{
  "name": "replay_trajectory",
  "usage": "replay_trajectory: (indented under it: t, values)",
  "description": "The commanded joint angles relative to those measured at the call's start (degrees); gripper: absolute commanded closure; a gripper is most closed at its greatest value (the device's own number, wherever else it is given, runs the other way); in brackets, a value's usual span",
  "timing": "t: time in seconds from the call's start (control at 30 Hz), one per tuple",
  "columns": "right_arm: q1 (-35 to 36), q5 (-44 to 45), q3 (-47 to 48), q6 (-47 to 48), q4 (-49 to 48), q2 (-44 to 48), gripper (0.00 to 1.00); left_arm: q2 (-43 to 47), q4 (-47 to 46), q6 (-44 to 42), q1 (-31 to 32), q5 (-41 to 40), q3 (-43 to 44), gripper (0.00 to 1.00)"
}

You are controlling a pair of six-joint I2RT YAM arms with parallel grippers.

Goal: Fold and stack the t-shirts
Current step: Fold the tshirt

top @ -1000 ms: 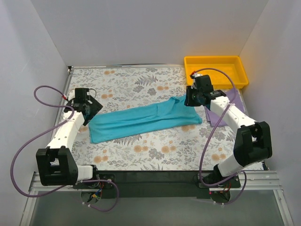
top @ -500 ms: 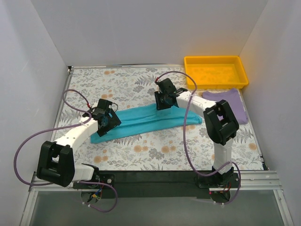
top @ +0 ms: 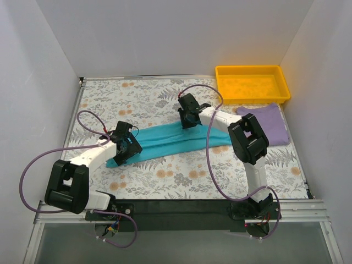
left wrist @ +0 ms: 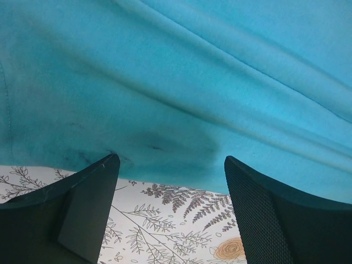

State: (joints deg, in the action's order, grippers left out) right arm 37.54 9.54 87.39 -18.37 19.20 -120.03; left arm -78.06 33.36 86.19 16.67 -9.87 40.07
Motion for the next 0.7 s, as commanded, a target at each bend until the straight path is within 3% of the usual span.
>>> replay_trajectory:
  t: [0.0,0.1,0.23,0.67]
  values:
    - [0.25,3.47,3.57,-0.79,-1.45,-1.17,0.74,0.81,-0.76,1.08,0.03,0.81,-2.02,0.29]
    - [0.34,3.82,3.92,-0.88,-1.45,-1.61,0.8,0.54,-0.85,1.52,0.03,1.61,-2.81,0.28]
    - [0.25,4.87,4.45,-0.79,-1.27,-1.61,0.99,0.1,-0.41,1.87,0.03,1.52,-3.34,0.29]
    - [-1.15,9.35,7.0,-0.44,-0.3,-1.0,0.99,0.1,0.56,2.58,0.03,2.22,-4.22,0.29]
